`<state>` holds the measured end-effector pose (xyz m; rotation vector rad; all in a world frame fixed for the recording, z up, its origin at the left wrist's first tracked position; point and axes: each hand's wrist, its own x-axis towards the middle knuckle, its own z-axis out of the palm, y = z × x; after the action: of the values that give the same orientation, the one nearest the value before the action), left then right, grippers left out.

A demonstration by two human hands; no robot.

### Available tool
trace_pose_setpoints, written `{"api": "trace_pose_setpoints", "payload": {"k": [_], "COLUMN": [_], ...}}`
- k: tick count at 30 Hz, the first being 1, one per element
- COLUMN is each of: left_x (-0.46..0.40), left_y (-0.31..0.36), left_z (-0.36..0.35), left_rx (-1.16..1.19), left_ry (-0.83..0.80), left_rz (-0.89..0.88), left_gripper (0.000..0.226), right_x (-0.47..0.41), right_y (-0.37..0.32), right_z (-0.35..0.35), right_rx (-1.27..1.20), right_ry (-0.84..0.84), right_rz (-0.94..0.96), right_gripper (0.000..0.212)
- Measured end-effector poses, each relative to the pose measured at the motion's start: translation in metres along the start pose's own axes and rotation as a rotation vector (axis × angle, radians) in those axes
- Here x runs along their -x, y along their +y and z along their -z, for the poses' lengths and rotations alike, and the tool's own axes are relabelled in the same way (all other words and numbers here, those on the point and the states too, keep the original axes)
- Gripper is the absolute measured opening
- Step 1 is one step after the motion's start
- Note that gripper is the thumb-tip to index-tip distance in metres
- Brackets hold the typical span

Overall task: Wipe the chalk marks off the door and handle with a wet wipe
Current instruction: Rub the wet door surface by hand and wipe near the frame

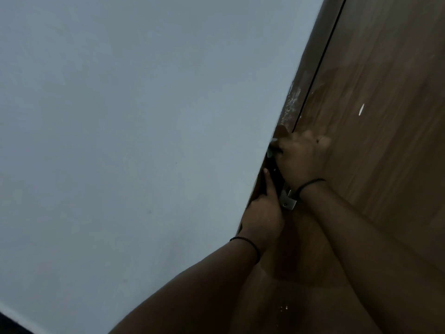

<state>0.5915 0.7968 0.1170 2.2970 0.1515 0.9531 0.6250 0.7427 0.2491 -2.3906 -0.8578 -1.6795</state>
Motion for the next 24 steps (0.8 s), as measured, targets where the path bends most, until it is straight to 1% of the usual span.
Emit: {"api": "trace_pose_setpoints", "payload": {"k": [2,3,7,9,12,15,16,21,24], "left_x": [-0.003,-0.005,-0.015,-0.02,-0.026,-0.027,-0.027,-0.033,-0.04], "left_y": [0.003,0.004,0.009,0.012,0.014,0.013,0.012,0.017,0.021], "left_z": [0.003,0.004,0.009,0.011,0.012,0.012,0.012,0.014,0.018], "left_rx": [0.003,0.001,-0.031,-0.037,-0.036,-0.049,-0.053,-0.107,-0.08], "left_ry": [0.002,0.003,0.018,0.044,0.07,0.068,0.064,0.066,0.099], "left_rz": [-0.008,-0.011,-0.025,-0.039,-0.052,-0.058,-0.055,-0.045,-0.033], "left_gripper": [0.099,0.101,0.104,0.105,0.103,0.1,0.1,0.103,0.098], "right_x": [0.008,0.004,-0.039,-0.05,-0.033,-0.007,-0.007,-0.066,-0.072], "right_y": [0.01,0.014,0.017,0.009,0.006,0.016,0.022,0.02,0.005], "right_z": [0.0,0.001,0.004,0.006,0.003,-0.001,0.0,0.008,0.011], "right_rx": [0.02,0.027,0.027,0.019,-0.024,0.002,0.015,0.002,-0.007], "right_ry": [-0.015,-0.004,0.106,0.104,0.083,0.04,0.05,0.157,0.139], "right_rz": [0.049,0.042,-0.1,-0.133,-0.081,0.016,0.022,-0.136,-0.153], "right_gripper": [0.014,0.016,0.024,0.024,0.024,0.021,0.022,0.027,0.029]}}
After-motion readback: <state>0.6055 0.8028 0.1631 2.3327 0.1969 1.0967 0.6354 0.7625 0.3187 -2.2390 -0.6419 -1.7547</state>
